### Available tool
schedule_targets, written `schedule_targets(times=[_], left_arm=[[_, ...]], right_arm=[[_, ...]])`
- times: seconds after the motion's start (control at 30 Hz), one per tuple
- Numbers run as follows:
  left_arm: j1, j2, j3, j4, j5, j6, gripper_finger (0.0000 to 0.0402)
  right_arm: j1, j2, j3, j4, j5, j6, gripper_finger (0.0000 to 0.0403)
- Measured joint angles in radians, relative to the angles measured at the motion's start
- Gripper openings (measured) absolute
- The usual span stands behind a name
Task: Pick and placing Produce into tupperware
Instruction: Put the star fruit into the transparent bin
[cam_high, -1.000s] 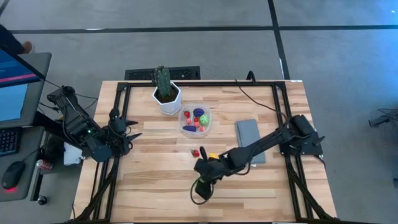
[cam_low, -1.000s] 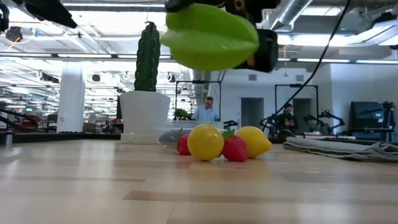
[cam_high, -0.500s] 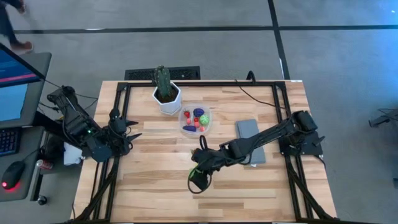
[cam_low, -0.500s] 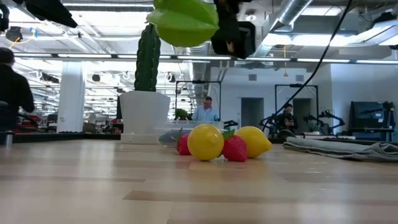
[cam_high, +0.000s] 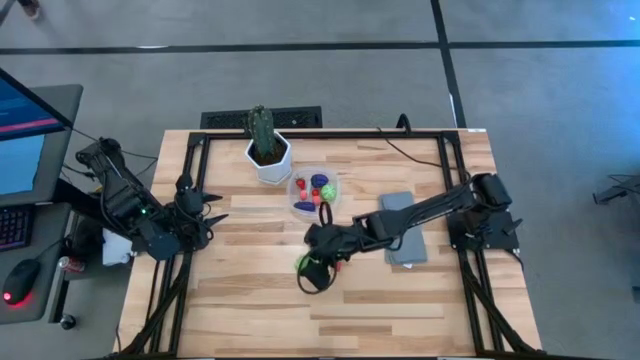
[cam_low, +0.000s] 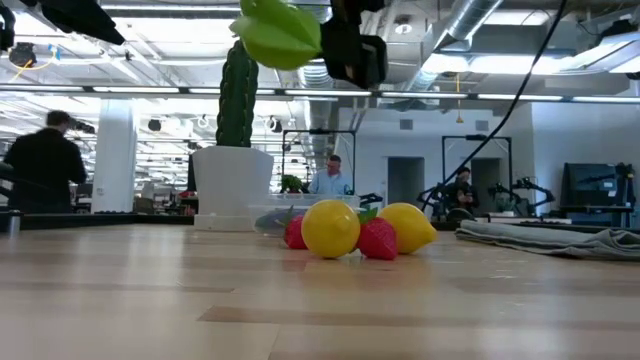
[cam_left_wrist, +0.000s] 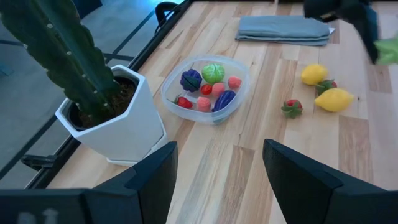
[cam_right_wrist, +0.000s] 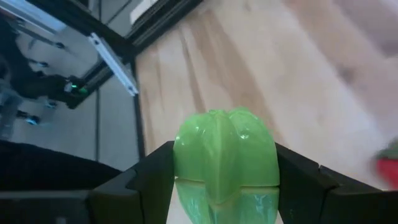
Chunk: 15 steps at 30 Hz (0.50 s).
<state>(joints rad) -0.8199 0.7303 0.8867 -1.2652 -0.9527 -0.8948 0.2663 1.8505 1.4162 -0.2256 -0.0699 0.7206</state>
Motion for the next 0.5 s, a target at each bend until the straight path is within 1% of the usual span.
schedule_targets(times=[0.1,0.3,0.5], left_arm=[[0.000,0.000,0.000,0.000,0.000,0.000,0.0226],[0.000,0.000,0.000,0.000,0.000,-0.001,0.0226],[0.000,0.000,0.000,0.007,0.000,-0.002,0.0226]], right_arm=[[-0.026,-0.016,0.002,0.002,0.019,-0.044,0.0249],[-0.091,-0.062,-0.001,-0.071,0.028,-0.139,0.0249],[-0.165,-0.077,0.000,-0.077,0.033,-0.223,0.0249]])
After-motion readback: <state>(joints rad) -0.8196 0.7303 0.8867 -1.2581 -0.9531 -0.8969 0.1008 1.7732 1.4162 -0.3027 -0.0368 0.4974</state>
